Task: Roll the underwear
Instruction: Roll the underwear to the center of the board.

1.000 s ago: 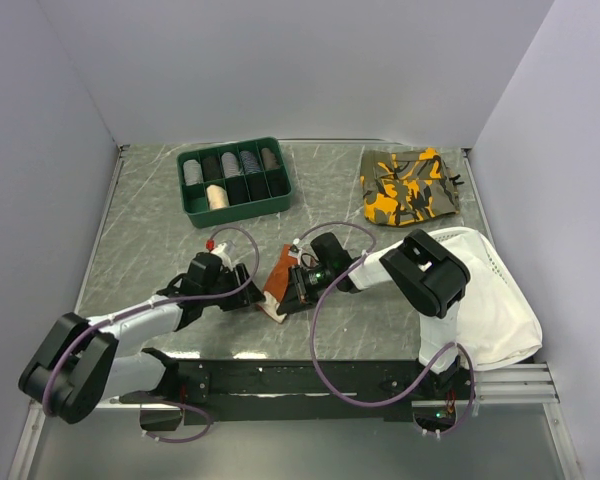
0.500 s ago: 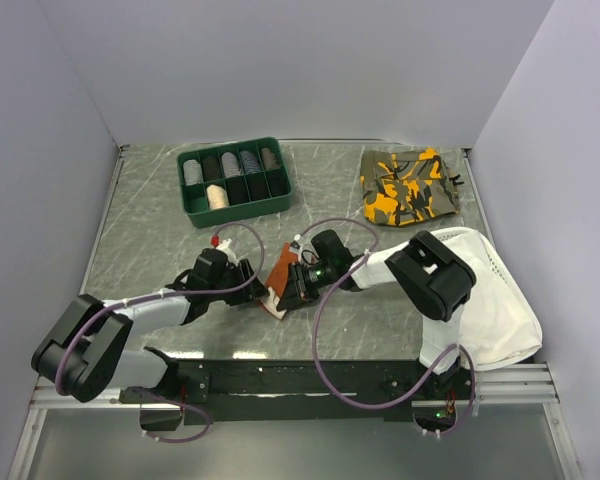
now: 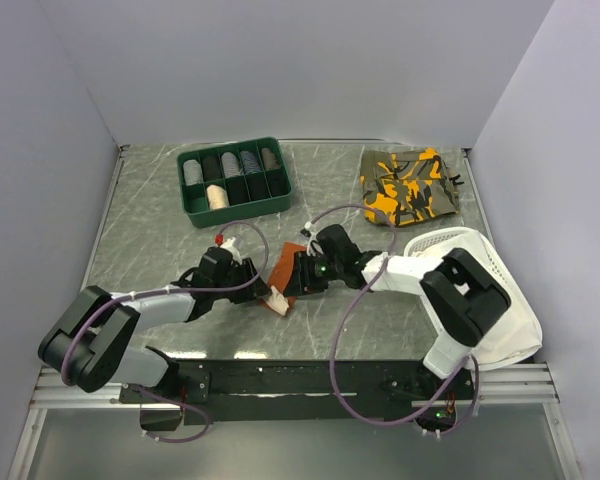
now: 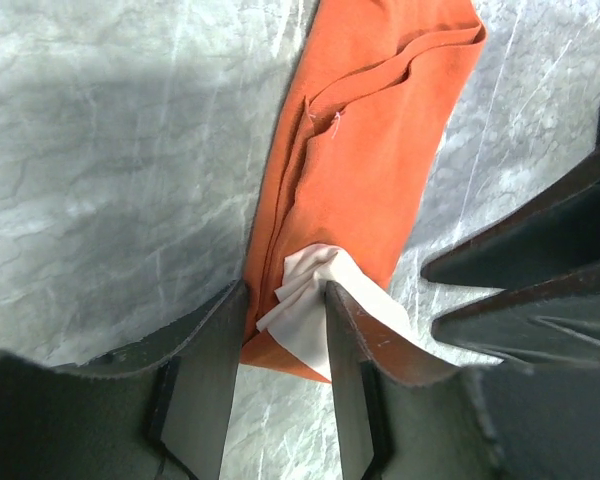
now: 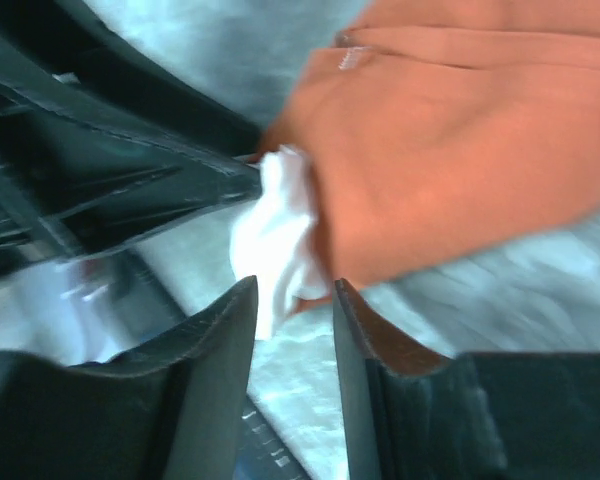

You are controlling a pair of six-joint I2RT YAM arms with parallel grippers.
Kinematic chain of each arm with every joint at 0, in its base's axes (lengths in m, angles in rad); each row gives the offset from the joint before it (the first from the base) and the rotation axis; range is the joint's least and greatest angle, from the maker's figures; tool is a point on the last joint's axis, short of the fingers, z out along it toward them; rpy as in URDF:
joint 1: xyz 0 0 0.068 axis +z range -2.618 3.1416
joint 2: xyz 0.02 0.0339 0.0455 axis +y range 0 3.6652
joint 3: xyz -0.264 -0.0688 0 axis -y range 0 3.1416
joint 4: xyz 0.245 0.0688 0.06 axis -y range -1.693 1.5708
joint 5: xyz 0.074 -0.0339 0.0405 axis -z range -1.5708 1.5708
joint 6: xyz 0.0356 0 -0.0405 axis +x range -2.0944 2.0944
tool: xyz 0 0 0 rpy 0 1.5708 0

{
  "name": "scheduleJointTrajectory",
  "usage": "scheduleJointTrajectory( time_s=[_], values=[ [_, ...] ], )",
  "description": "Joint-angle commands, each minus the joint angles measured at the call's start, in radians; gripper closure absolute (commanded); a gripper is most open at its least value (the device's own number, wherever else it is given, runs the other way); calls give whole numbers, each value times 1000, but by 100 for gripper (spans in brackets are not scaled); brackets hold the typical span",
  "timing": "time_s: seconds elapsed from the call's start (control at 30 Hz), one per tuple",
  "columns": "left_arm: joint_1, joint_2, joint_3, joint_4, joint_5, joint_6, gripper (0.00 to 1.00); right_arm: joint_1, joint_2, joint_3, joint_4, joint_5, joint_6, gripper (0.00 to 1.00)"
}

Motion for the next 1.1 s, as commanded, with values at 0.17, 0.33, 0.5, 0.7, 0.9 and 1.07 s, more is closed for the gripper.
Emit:
scheduleJointTrajectory(
  time_s=[0.17,0.33,0.5,0.7,0.9,1.07],
  values=[
    [-17,54,26,-151,-49,13,57,237,-260,9,-169,565,-241,47],
    [-17,42,42,-184,-63,5,59,311,-254,38,-187,634,-342,45],
    [-17,25,46,-198,-72,-1,59,344,-167,81,-230,666,-425,45],
    [-17,27,46,-197,-71,-4,59,349,-111,104,-190,640,-436,44],
    [-17,17,42,-198,-75,-3,59,351,-55,127,-170,608,-429,44],
    [-18,11,40,-201,-75,-4,59,349,-26,136,-162,585,-425,44]
  ],
)
